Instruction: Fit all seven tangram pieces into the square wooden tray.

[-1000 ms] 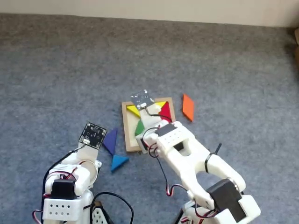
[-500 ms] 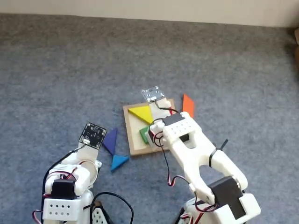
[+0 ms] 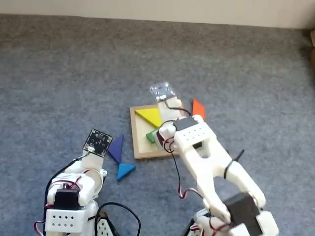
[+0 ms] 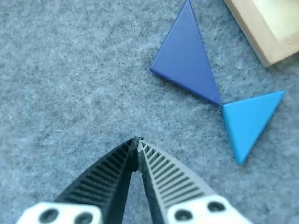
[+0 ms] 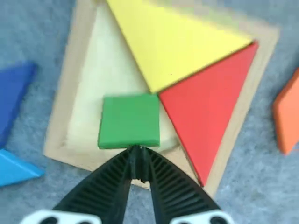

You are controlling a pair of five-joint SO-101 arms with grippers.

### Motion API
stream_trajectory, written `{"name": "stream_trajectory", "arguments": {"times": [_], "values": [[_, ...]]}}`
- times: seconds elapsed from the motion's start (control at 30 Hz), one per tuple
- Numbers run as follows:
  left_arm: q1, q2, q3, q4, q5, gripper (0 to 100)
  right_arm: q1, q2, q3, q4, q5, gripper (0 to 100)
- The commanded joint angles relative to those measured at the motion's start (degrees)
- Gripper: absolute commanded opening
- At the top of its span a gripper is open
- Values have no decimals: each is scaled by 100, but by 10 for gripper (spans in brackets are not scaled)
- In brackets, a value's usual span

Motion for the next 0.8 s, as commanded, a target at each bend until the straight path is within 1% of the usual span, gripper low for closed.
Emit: {"name": "stream_trajectory", "arguments": {"times": [0.0,0.1,0.17,0.37,0.47,0.63,0.77], "values": [[-48,-286,110,26,-70,7,92,-629,-224,-13,0,5],[-48,-286,110,26,-70,7,75,-585,-136,-75,0,5],[-48,-286,110,26,-70,7,4,-479,-92,-347,-9,5],[-48,-286,110,26,-70,7,-409,145,31,-1191,-9,5],[-48,-286,110,26,-70,7,-593,532,40,-1341,-9,5],[-48,-286,110,26,-70,7,-611,1112,31,-1288,26,5],[-48,-286,110,26,-70,7,-365,1200,-13,-400,35,5]]}}
